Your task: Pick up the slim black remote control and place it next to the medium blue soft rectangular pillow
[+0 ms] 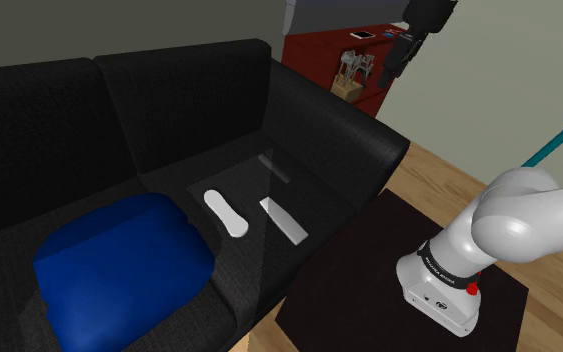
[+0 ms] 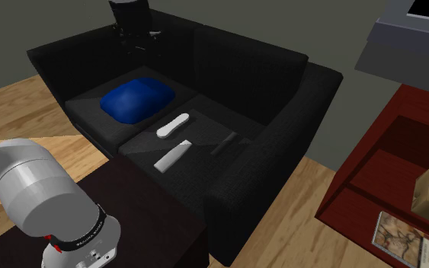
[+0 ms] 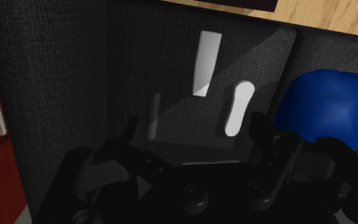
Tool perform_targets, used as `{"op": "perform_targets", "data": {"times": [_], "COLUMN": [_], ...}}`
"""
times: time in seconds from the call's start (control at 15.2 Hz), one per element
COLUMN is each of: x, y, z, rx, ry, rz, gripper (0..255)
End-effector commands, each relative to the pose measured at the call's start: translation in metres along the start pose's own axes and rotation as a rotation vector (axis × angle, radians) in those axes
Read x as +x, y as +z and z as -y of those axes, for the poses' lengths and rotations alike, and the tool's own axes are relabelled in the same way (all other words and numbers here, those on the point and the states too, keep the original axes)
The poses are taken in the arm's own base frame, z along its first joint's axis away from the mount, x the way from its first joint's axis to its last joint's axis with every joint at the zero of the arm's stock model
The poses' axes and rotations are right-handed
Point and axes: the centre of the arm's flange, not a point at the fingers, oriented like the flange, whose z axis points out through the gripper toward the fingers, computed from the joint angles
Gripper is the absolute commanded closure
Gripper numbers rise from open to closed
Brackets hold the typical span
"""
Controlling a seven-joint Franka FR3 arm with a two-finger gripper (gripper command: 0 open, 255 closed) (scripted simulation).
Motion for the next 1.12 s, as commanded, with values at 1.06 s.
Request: {"op": "perform_targets", "data": {"times": [1.06], "x": [0.09], "y": [0.19], "z": [-0.035], "rx": [0.023], "ry": [0.048], "rz": [0.026], "gripper": [0]}}
